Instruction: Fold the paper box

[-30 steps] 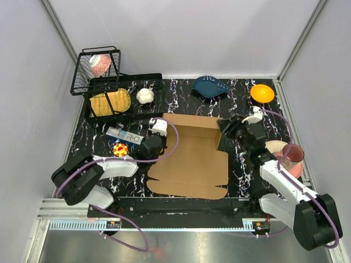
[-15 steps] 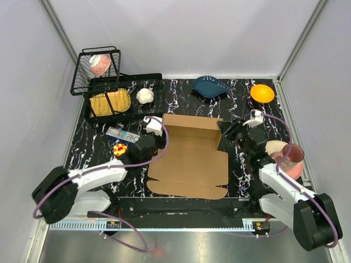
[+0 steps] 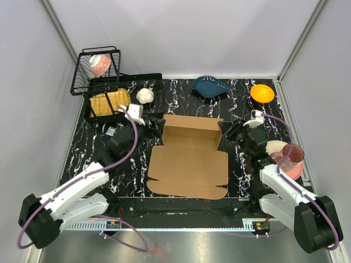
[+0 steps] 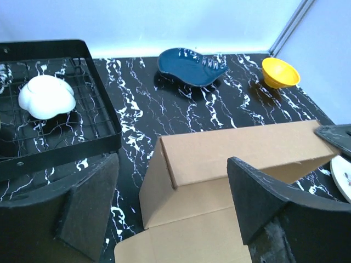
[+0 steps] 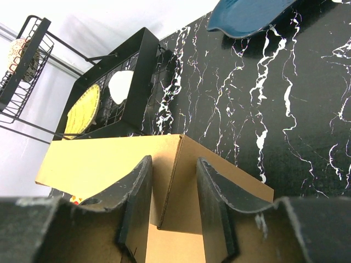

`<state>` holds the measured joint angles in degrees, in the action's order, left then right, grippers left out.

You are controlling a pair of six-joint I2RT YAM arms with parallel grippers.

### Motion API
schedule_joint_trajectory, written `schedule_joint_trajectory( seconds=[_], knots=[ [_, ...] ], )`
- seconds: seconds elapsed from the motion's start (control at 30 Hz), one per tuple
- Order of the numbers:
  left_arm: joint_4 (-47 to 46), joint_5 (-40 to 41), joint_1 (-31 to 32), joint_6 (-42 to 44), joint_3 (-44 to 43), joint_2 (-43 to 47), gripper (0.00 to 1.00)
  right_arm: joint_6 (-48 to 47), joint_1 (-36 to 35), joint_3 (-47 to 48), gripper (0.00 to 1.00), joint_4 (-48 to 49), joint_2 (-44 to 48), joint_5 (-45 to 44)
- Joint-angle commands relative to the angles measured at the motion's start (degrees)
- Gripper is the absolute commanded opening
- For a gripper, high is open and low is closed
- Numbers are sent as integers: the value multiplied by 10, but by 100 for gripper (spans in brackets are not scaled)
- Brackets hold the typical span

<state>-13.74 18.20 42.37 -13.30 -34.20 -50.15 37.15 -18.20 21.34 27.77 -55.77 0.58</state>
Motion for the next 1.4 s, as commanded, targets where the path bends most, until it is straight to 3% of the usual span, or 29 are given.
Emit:
schedule_joint_trajectory(
  seconds=[0.0, 0.13, 0.43, 0.57, 0.8, 1.1, 1.37],
  knots=[
    [-15, -133, -81, -103, -42, -63, 83, -39, 3, -12, 40, -112, -10, -9],
    [-116, -307, -149, -159, -23, -106, 78, -45, 3, -12, 39, -117, -20, 7],
    [-184, -416, -181, -200, -68, -245, 70, -44, 3, -5, 37, -124, -28, 20],
    [-190, -426, -182, -207, -62, -265, 62, -42, 4, -1, 37, -129, -28, 21],
    [-243, -429, -184, -229, -18, -288, 24, -35, 4, -4, 34, -127, -47, 26],
    [-303, -428, -177, -258, 24, -334, 14, 17, 3, -10, 28, -133, -91, 27],
    [-328, -403, -135, -260, 47, -354, 5, 85, -1, -27, 22, -160, -100, 35]
  ],
)
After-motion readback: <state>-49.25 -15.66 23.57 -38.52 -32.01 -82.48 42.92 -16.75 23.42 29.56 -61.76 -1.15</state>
